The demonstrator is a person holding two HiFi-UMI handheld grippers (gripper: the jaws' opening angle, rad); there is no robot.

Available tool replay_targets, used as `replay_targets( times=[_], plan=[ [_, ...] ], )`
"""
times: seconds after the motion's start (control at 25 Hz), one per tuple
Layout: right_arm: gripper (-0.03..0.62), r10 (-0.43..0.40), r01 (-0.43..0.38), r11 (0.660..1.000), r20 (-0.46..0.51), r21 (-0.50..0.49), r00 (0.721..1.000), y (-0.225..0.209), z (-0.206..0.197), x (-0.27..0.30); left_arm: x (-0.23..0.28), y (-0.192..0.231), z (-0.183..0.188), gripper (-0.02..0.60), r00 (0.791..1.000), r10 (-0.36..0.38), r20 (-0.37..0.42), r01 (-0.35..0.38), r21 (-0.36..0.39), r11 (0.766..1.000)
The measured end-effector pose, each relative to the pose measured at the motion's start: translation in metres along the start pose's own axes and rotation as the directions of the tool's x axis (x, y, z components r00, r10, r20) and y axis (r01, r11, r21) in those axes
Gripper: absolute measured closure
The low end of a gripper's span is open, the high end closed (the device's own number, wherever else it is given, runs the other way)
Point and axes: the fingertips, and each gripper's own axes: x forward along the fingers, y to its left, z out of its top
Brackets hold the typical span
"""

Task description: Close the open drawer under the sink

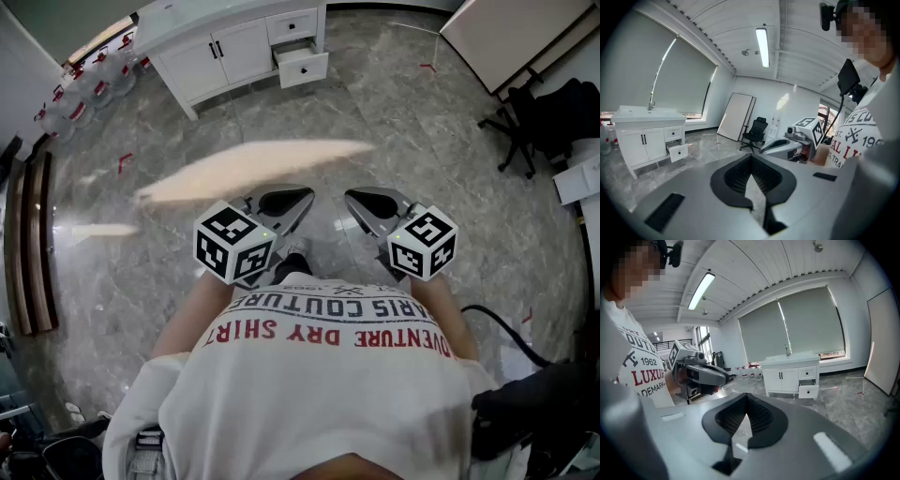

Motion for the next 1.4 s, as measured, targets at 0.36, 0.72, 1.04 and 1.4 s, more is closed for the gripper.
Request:
replay_targets(
  times=[0.36, 0.72, 1.04, 1.4],
  plan=[
    [0.594, -0.007, 0.008, 1.000, -0.005, 0.006, 1.000, -0.003, -0.003, 0.001, 0.002, 0.002, -0.003, 0.580, 1.000, 0.000, 0.002, 0.000, -0.013, 1.000],
    [0.594, -0.015, 0.016, 0.998, -0.009, 0.059, 1.000, -0.009, -0.011, -0.001, 0.008, 0.000, -0.005, 0.580, 1.000, -0.012, -0.004, 0.012, -0.015, 1.000],
    [0.594, 0.001, -0.001, 0.998, 0.001, 0.067, 1.000, -0.011, -0.010, -0.003, 0.016, -0.001, -0.004, 0.580, 1.000, -0.019, -0.018, 0.018, -0.018, 1.000],
    [0.594, 0.020, -0.020, 0.999, 0.010, 0.040, 1.000, -0.005, -0.012, -0.009, 0.025, -0.008, -0.007, 0.580, 0.999, -0.035, -0.033, 0.035, -0.013, 0.999]
  ],
)
